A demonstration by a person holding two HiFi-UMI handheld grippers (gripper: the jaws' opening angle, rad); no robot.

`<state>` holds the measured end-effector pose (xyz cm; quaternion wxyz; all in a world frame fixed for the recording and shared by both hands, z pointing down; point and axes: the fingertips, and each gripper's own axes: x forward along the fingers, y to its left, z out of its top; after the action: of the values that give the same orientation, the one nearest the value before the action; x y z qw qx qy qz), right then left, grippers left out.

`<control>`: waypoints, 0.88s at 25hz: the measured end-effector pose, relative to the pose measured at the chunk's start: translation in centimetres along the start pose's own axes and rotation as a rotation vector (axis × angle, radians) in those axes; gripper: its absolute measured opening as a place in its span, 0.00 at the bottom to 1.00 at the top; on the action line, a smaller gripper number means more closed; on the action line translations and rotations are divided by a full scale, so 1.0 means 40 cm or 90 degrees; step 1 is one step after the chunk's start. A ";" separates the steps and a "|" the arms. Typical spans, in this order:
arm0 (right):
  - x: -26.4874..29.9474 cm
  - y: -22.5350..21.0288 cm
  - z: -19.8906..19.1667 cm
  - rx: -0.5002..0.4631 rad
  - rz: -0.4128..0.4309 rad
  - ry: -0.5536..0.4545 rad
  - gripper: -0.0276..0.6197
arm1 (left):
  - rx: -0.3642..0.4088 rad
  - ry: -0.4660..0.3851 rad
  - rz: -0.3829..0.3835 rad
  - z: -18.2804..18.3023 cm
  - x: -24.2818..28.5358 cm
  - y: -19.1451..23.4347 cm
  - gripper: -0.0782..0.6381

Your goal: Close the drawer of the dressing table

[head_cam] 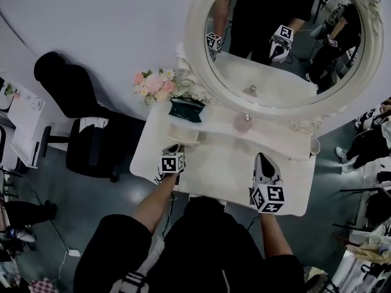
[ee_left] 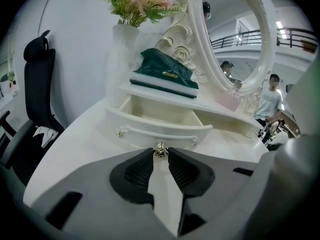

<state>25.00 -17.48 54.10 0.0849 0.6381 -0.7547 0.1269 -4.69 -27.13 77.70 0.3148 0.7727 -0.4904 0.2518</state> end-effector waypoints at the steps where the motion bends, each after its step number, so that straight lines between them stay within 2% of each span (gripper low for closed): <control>1: 0.000 -0.001 -0.001 0.001 -0.001 0.001 0.04 | 0.006 -0.007 0.000 0.004 0.000 -0.002 0.25; 8: -0.004 -0.007 -0.016 0.006 -0.008 0.007 0.04 | 0.031 -0.027 0.009 0.030 -0.004 0.006 0.25; 22: 0.021 -0.032 -0.022 0.014 -0.023 0.019 0.04 | 0.023 -0.010 0.004 0.063 0.060 0.006 0.25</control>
<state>26.07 -18.20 55.28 0.0909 0.6506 -0.7403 0.1431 -3.77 -30.49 77.75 0.2961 0.7785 -0.4909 0.2554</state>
